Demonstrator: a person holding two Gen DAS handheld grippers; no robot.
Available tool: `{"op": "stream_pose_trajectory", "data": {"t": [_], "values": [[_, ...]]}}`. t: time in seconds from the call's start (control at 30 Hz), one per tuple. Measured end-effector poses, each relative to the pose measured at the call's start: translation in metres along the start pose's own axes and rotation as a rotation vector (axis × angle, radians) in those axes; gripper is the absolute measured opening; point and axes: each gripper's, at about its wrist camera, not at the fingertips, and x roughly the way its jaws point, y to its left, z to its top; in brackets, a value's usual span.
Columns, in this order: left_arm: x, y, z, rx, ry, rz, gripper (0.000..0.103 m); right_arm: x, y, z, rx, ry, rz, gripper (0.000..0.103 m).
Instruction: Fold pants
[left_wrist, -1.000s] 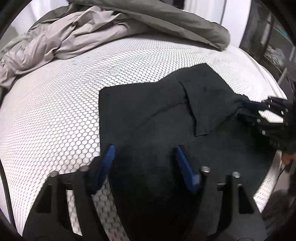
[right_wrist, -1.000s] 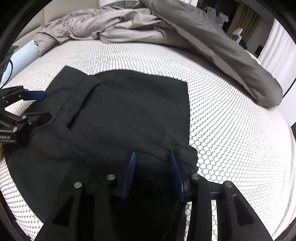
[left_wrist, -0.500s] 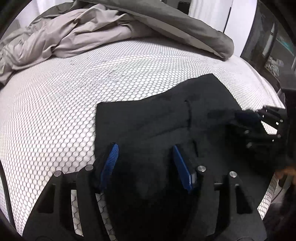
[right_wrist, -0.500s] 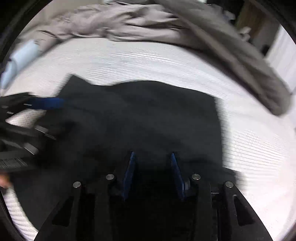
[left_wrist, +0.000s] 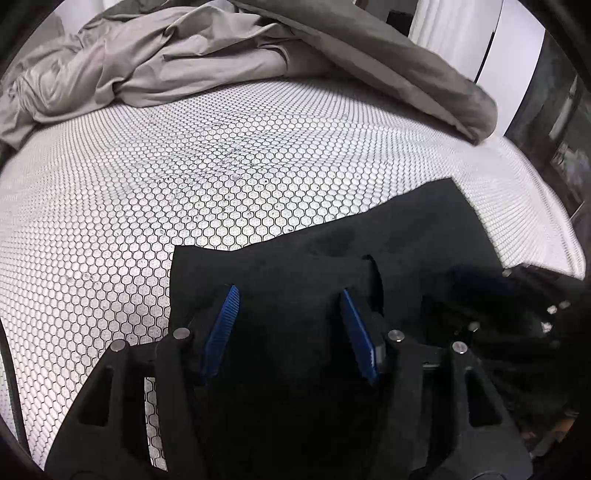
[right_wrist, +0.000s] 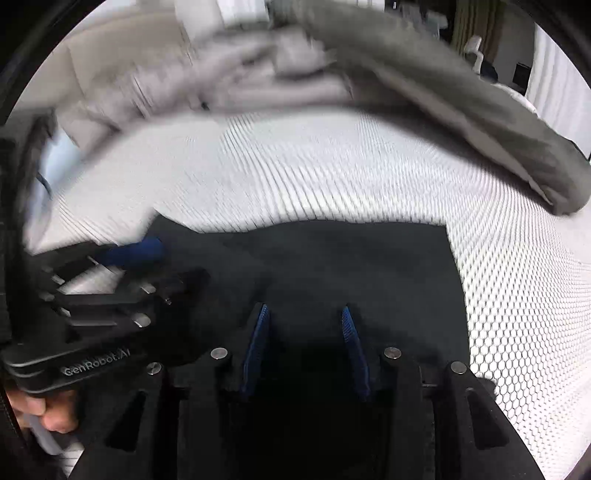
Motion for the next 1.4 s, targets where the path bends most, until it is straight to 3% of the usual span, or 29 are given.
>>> {"op": "stream_pose_trajectory", "data": {"t": [0.1,0.13,0.23,0.33,0.4,0.47,0.5,0.57,0.63,0.73,0.8,0.87,0.93,0.97,1.03,1.1,1.2,1.27,1.3,1.4], "values": [[-0.01,0.008,-0.004,0.025,0.005,0.049,0.055,-0.008,-0.02,-0.012,-0.015,0.01,-0.095,0.041],[-0.014,0.01,-0.008,0.02,0.009,0.052,0.055,-0.014,-0.029,-0.017,-0.019,0.003,-0.081,0.04],[-0.044,0.005,-0.019,0.034,0.013,0.065,0.052,-0.037,-0.041,-0.03,-0.02,-0.025,0.015,0.041],[-0.086,-0.017,-0.044,0.115,-0.062,-0.035,0.056,-0.071,-0.034,-0.039,-0.027,-0.096,0.095,0.044],[-0.087,-0.026,-0.059,0.152,-0.036,-0.078,0.057,-0.08,-0.019,-0.04,-0.038,-0.129,0.171,0.048],[-0.07,-0.033,-0.076,0.185,0.041,-0.09,0.057,-0.072,-0.003,-0.045,-0.05,-0.125,0.237,0.048],[-0.063,-0.034,-0.083,0.21,0.059,-0.071,0.057,-0.063,0.005,-0.049,-0.073,-0.093,0.24,0.048],[-0.064,-0.028,-0.091,0.258,0.043,-0.07,0.057,-0.044,0.013,-0.062,-0.167,-0.034,0.143,0.048],[-0.074,-0.02,-0.095,0.243,0.041,-0.064,0.059,-0.042,-0.009,-0.07,-0.169,-0.056,0.077,0.051],[-0.091,-0.007,-0.098,0.179,0.018,0.006,0.058,-0.057,-0.03,-0.081,-0.145,-0.059,0.064,0.046],[-0.103,-0.013,-0.099,0.191,-0.023,-0.039,0.058,-0.071,-0.025,-0.085,-0.137,-0.087,0.04,0.046],[-0.105,-0.036,-0.105,0.245,-0.036,-0.081,0.058,-0.088,-0.007,-0.086,-0.138,-0.131,0.163,0.046],[-0.091,-0.055,-0.114,0.322,0.015,-0.092,0.058,-0.087,0.017,-0.08,-0.181,-0.131,0.234,0.05],[-0.083,-0.061,-0.117,0.351,0.026,-0.058,0.058,-0.082,0.027,-0.081,-0.225,-0.11,0.234,0.05],[-0.081,-0.058,-0.122,0.377,0.024,-0.032,0.059,-0.065,0.034,-0.09,-0.318,-0.061,0.118,0.051],[-0.091,-0.045,-0.123,0.355,0.012,-0.06,0.06,-0.068,0.008,-0.097,-0.286,-0.066,0.106,0.053],[-0.114,-0.016,-0.12,0.267,-0.005,-0.075,0.064,-0.099,-0.057,-0.11,-0.148,-0.113,0.221,0.053],[-0.126,0.013,-0.114,0.201,-0.058,-0.071,0.065,-0.116,-0.087,-0.125,-0.073,-0.133,0.225,0.062],[-0.125,0.025,-0.111,0.152,-0.074,-0.066,0.066,-0.121,-0.099,-0.131,-0.02,-0.143,0.236,0.071],[-0.11,0.055,-0.102,-0.042,-0.047,-0.09,0.066,-0.106,-0.135,-0.13,0.178,-0.122,0.345,0.072]]}}
